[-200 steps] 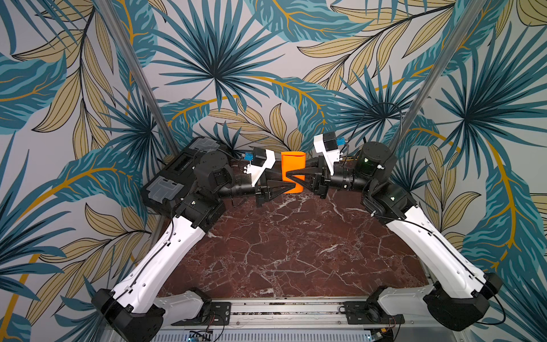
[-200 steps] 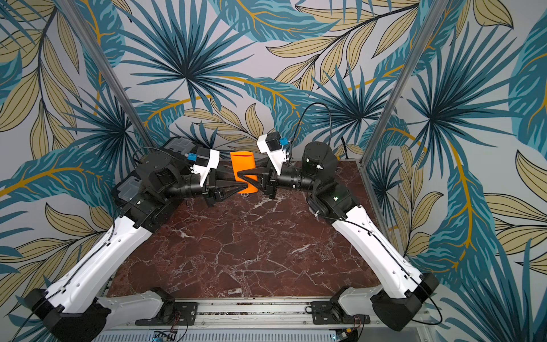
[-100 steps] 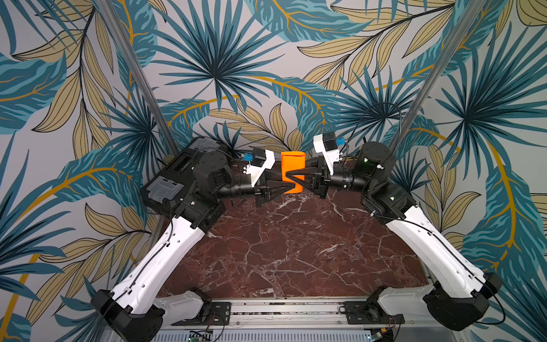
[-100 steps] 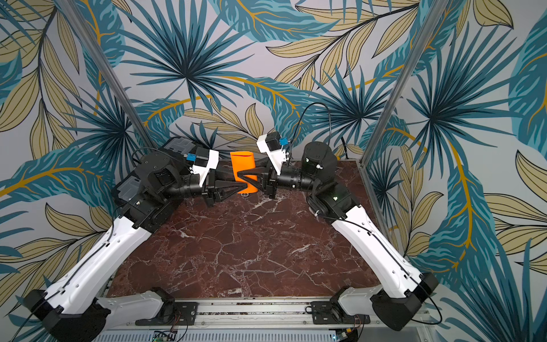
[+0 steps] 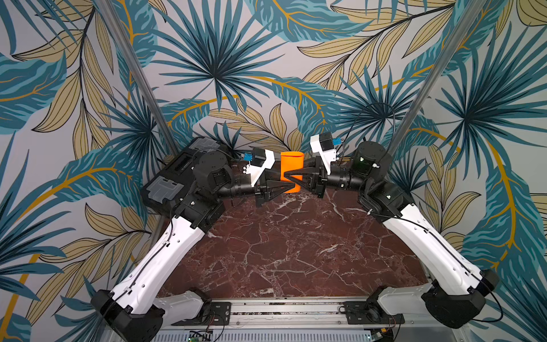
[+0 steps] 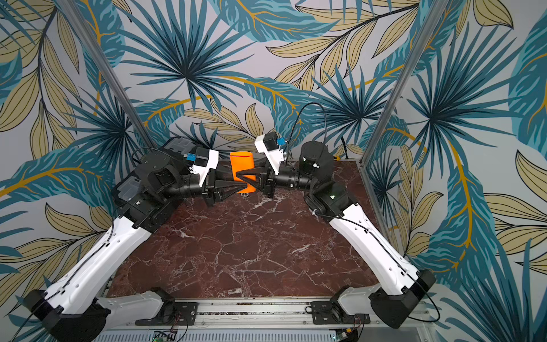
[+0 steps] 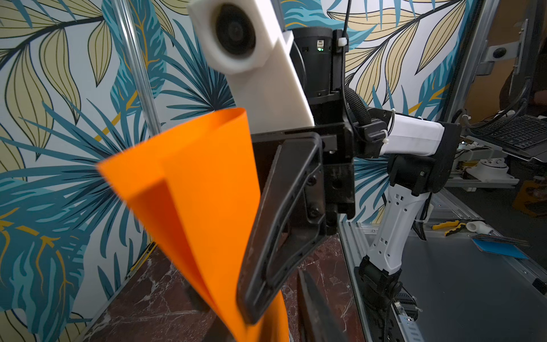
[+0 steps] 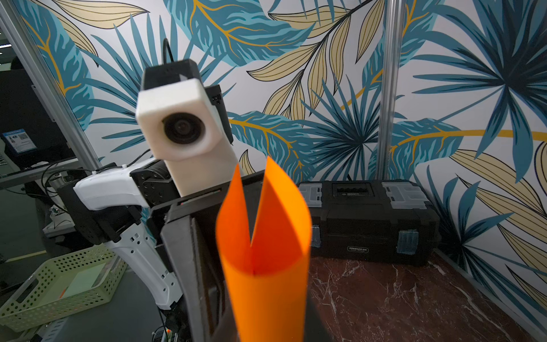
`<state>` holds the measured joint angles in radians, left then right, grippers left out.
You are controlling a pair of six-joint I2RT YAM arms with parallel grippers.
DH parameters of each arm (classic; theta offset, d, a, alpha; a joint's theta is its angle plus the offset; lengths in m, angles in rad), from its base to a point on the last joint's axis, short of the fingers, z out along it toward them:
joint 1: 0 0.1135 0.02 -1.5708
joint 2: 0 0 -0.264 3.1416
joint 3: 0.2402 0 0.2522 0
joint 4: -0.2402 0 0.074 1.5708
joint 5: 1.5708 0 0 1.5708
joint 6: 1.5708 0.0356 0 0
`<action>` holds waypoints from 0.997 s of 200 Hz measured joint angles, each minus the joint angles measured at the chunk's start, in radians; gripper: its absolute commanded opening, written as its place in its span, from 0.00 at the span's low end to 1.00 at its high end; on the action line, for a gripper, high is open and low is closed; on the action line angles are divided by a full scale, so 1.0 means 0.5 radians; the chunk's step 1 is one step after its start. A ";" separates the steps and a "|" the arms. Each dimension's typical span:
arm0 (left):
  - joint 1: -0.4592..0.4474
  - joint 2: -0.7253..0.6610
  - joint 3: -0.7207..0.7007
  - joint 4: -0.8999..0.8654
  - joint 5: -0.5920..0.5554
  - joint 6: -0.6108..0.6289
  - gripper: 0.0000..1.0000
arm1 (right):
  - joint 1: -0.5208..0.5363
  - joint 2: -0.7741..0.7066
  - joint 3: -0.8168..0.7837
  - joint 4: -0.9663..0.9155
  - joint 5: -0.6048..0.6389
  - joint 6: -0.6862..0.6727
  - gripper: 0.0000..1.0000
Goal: Fold the square paper along the opposite sides
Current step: Fold the paper.
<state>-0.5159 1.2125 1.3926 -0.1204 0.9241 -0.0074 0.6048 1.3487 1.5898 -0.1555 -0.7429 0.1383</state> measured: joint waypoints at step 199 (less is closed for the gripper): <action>0.006 -0.002 0.000 -0.014 0.055 -0.008 0.14 | -0.002 -0.004 0.000 0.001 -0.058 -0.010 0.22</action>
<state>-0.5129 1.2114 1.3926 -0.1272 0.9516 -0.0113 0.6041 1.3468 1.5898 -0.1551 -0.7719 0.1333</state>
